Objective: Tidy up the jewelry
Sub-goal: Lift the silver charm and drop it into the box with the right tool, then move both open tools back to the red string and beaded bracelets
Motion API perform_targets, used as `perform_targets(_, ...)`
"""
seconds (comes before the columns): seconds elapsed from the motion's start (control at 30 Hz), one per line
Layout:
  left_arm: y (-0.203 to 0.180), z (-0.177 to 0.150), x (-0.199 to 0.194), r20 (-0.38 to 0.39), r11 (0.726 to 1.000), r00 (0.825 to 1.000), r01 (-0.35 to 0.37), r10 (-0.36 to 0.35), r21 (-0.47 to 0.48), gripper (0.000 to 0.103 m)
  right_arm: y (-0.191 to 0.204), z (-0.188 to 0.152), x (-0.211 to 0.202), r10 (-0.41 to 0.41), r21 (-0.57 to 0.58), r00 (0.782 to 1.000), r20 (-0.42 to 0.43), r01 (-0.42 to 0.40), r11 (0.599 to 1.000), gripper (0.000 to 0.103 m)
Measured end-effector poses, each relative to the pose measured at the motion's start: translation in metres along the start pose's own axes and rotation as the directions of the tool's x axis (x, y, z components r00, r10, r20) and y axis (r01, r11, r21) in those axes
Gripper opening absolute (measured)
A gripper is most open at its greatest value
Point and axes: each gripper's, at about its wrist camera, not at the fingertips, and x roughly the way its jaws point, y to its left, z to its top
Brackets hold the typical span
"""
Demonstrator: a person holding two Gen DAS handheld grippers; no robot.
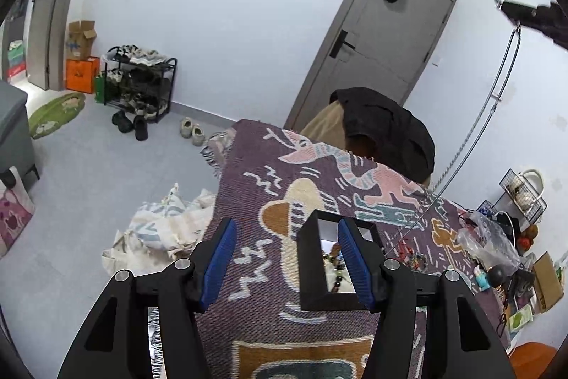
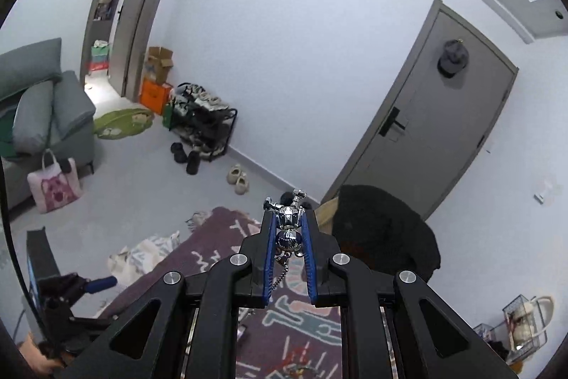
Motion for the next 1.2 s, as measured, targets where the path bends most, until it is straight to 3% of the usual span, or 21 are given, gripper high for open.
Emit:
perform_targets(0.27,0.009,-0.002,0.003,-0.006,1.000,1.000,-0.005,0.004,-0.015,0.061,0.018,-0.016,0.027,0.036,0.000,0.998,-0.042,-0.036,0.999,0.015)
perform_targets(0.5,0.015,-0.007,0.010,-0.023,1.000,1.000,-0.014,0.013,-0.026,0.061,0.028,-0.048,0.061,0.115,0.038,0.985,-0.127,-0.111,0.993,0.015)
perform_targets(0.6,0.018,-0.008,0.015,-0.035,0.999,0.999,-0.018,0.017,-0.039,0.061,0.028,-0.062,0.075,0.186,0.104,0.971,-0.148,-0.172,0.980,0.016)
perform_targets(0.67,0.019,-0.009,0.017,-0.041,0.999,0.999,-0.020,0.019,-0.039,0.061,0.028,-0.071,0.082,0.228,0.139,0.961,-0.160,-0.206,0.969,0.034)
perform_targets(0.7,0.019,-0.009,0.017,-0.043,0.999,0.999,-0.023,0.022,-0.038,0.061,0.027,-0.076,0.085,0.238,0.155,0.957,-0.166,-0.213,0.965,0.051)
perform_targets(0.73,0.020,-0.009,0.018,-0.045,0.999,0.999,-0.026,0.024,-0.038,0.061,0.026,-0.080,0.086,0.242,0.166,0.957,-0.159,-0.216,0.962,0.057)
perform_targets(0.9,0.018,-0.009,0.018,-0.046,0.999,0.999,-0.027,0.025,-0.039,0.061,0.012,-0.100,0.085,0.270,0.243,0.952,-0.141,-0.231,0.942,0.057)
perform_targets(1.07,0.005,-0.009,0.020,-0.047,1.000,0.999,-0.014,0.013,-0.013,0.061,-0.008,-0.131,0.072,0.244,0.333,0.963,-0.112,-0.195,0.923,0.057)
perform_targets(1.2,-0.010,-0.009,0.024,-0.055,1.000,0.999,-0.002,0.002,0.007,0.061,-0.028,-0.169,0.062,0.251,0.459,0.964,-0.085,-0.186,0.869,0.057)
